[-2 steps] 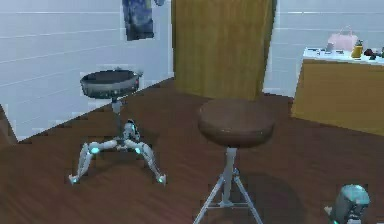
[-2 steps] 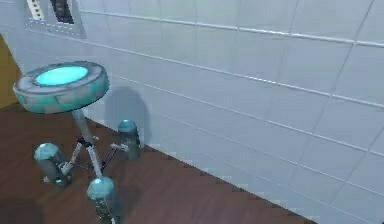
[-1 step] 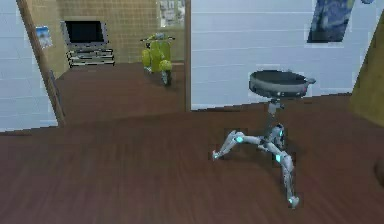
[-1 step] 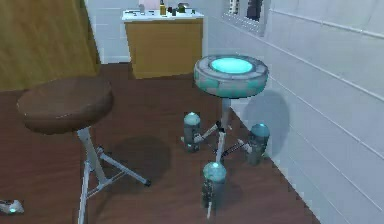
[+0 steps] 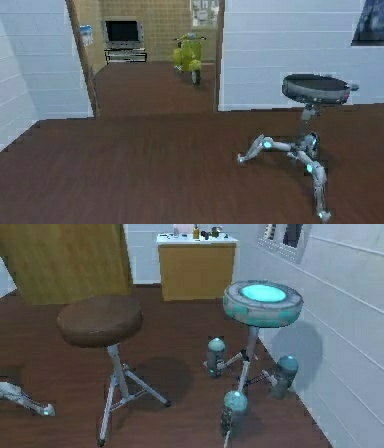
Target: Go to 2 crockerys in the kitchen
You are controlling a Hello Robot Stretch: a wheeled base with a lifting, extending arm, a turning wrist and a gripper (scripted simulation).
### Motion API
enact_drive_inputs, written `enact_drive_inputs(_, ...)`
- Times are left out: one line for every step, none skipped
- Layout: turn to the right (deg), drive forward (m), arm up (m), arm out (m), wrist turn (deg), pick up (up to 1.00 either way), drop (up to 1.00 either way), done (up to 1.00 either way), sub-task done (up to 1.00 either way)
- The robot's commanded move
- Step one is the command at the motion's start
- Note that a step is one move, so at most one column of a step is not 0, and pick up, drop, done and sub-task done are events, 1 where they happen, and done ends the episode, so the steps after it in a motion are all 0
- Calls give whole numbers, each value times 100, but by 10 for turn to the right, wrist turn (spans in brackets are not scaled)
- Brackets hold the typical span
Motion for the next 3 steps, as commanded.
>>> enact_drive_inputs(0, 100, 0, 0, 0, 0, 0, 0, 0)
enact_drive_inputs(-30, 0, 0, 0, 0, 0, 0, 0, 0)
enact_drive_inputs(0, 100, 0, 0, 0, 0, 0, 0, 0)
